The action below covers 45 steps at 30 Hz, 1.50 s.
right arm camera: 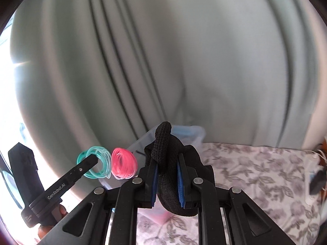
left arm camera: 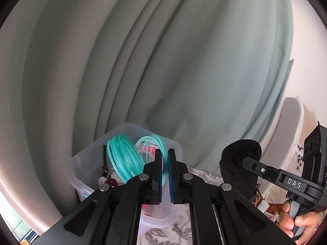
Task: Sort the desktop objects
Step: 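Lower the bangles into the bin with the left tool while the right tool drops the black pouch in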
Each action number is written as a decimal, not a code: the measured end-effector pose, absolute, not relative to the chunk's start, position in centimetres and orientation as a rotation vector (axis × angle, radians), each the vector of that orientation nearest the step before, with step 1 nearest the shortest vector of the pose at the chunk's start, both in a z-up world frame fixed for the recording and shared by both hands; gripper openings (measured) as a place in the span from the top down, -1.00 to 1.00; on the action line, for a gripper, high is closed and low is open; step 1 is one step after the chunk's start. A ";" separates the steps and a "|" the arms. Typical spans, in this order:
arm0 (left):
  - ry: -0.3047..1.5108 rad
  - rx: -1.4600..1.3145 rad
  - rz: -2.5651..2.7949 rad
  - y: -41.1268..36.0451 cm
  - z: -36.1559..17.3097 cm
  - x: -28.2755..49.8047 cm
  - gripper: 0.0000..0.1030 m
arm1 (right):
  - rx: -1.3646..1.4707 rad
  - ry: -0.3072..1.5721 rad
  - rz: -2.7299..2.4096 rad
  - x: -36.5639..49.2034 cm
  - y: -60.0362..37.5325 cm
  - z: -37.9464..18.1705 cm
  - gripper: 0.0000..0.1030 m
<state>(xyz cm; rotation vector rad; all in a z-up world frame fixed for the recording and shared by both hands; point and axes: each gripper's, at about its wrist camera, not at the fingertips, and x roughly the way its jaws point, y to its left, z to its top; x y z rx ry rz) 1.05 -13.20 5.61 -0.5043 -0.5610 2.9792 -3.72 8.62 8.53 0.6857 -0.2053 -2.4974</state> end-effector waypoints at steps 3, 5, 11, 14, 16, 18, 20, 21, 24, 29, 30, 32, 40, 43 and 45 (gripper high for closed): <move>-0.587 -0.550 2.985 -14.3 4.8 0.1 0.91 | 0.729 -0.167 -2.453 -5.0 6.4 7.8 0.66; -0.607 -0.580 2.982 -14.9 4.4 -0.5 0.91 | 0.755 -0.150 -2.426 -5.9 5.1 7.3 0.66; -0.617 -0.608 2.975 -15.8 4.2 -2.1 0.91 | 0.800 -0.117 -2.385 -8.1 2.3 6.3 0.66; -0.598 -0.633 2.970 -15.8 4.1 -3.1 0.91 | 0.807 -0.122 -2.380 -9.0 1.6 5.9 0.59; -0.588 -0.664 2.974 -15.8 3.8 -3.8 0.90 | 0.819 -0.136 -2.385 -9.7 1.3 5.6 0.59; -0.575 -0.693 2.972 -15.7 3.4 -4.2 0.90 | 0.841 -0.148 -2.386 -10.2 1.3 5.5 0.59; -0.562 -0.720 2.969 -15.5 3.1 -4.7 0.90 | 0.856 -0.153 -2.387 -10.7 1.3 5.4 0.56; -0.559 -0.733 2.967 -15.5 2.9 -5.0 0.90 | 0.861 -0.151 -2.388 -10.9 1.3 5.3 0.53; -0.548 -0.759 2.959 -15.3 2.6 -5.5 0.86 | 0.861 -0.141 -2.390 -11.3 1.3 5.2 0.45; -0.532 -0.788 2.948 -14.9 2.2 -6.2 0.47 | 0.855 -0.116 -2.383 -11.5 1.2 5.1 0.28; -0.537 -0.788 2.949 -15.0 2.3 -6.2 0.36 | 0.853 -0.115 -2.380 -11.5 1.2 5.0 0.23; -0.546 -0.790 2.951 -15.1 2.4 -6.2 0.13 | 0.852 -0.112 -2.377 -11.6 1.3 5.0 0.20; -0.527 -0.841 2.960 -15.4 2.4 -6.6 -0.13 | 0.832 -0.106 -2.373 -11.1 1.4 5.3 0.02; -0.495 -0.866 2.974 -15.6 2.4 -6.8 -0.17 | 0.824 -0.099 -2.371 -11.0 1.3 5.3 0.01; -0.476 -0.890 2.978 -15.6 2.0 -6.5 -0.17 | 0.824 -0.097 -2.368 -10.9 1.2 5.2 0.00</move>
